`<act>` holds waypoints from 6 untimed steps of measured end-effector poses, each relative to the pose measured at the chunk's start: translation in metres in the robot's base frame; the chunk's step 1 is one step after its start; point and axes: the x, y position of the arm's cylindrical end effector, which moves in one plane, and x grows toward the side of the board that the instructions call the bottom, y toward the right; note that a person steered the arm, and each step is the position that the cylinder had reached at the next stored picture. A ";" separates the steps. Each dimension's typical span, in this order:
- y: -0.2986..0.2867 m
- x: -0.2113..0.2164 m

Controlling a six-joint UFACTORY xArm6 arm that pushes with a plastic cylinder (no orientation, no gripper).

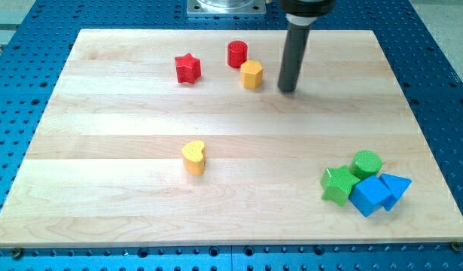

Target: Place the arm at the left side of the yellow hexagon

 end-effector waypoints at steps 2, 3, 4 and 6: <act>-0.127 0.033; -0.127 0.016; -0.122 -0.012; -0.084 -0.012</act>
